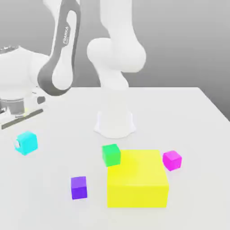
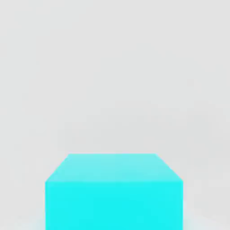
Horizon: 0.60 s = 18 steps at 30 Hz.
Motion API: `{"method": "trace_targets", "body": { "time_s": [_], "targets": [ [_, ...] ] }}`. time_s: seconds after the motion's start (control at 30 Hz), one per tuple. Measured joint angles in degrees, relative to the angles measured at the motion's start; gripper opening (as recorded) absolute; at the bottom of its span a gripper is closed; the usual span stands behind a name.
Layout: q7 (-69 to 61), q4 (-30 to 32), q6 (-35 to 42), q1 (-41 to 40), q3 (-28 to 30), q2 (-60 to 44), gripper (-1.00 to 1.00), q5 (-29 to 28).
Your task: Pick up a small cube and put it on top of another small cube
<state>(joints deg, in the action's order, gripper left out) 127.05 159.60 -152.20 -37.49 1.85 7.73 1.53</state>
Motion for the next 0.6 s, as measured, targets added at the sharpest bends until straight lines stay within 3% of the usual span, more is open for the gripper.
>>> {"method": "trace_targets", "body": {
  "time_s": [0.4,0.6],
  "targets": [
    [9.9,6.2,17.5,20.7,-15.2,23.8,-1.00,8.5],
    [10.9,9.3,6.9,22.2,-17.8,16.3,-1.00,9.7]
  ]
}}
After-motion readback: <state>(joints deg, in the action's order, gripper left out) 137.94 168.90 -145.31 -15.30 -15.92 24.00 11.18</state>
